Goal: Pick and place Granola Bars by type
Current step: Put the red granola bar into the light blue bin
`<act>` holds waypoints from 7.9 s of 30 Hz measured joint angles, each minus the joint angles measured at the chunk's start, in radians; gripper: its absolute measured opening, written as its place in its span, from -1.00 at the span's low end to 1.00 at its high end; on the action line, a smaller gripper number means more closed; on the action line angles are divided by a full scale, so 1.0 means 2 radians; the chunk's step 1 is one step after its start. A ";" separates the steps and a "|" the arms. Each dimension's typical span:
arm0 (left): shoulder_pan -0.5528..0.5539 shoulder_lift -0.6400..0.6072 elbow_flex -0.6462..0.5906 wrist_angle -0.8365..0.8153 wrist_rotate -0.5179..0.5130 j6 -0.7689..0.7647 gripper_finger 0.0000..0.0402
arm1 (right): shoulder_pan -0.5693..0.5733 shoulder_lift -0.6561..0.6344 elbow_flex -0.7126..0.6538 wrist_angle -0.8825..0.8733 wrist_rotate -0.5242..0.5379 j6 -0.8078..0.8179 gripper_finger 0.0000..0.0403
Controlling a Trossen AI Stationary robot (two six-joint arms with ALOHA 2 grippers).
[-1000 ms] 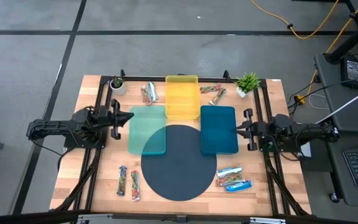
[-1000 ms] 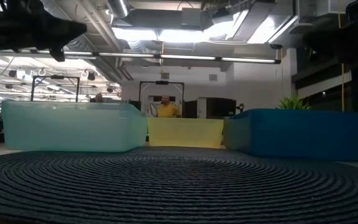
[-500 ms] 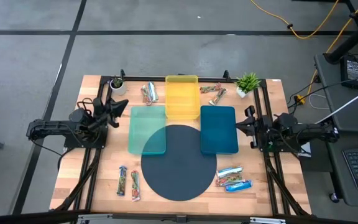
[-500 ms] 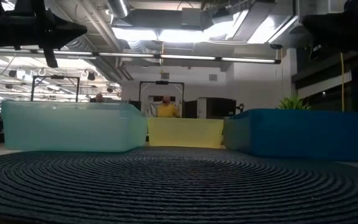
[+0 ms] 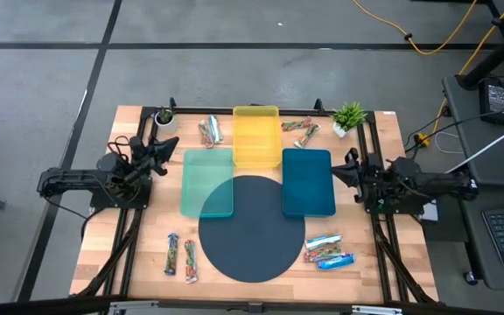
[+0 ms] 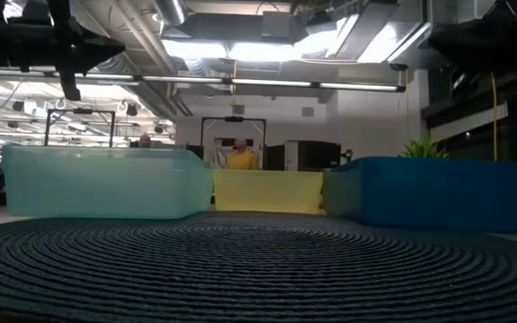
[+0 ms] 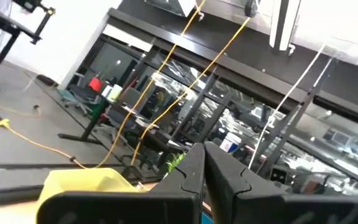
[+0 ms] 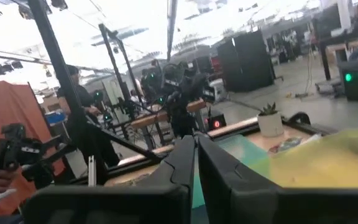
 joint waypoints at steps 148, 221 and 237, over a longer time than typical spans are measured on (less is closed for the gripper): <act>0.371 0.884 0.617 -0.633 0.259 -0.036 -0.94 | -0.159 0.253 0.256 -0.199 -0.022 -0.159 -0.87; -0.023 0.581 0.548 -0.753 0.242 -0.119 -0.94 | -0.159 0.254 0.256 -0.203 -0.022 -0.159 -0.87; -0.016 0.734 0.546 -0.684 0.216 -0.127 -0.94 | -0.159 0.254 0.256 -0.203 -0.022 -0.159 -0.87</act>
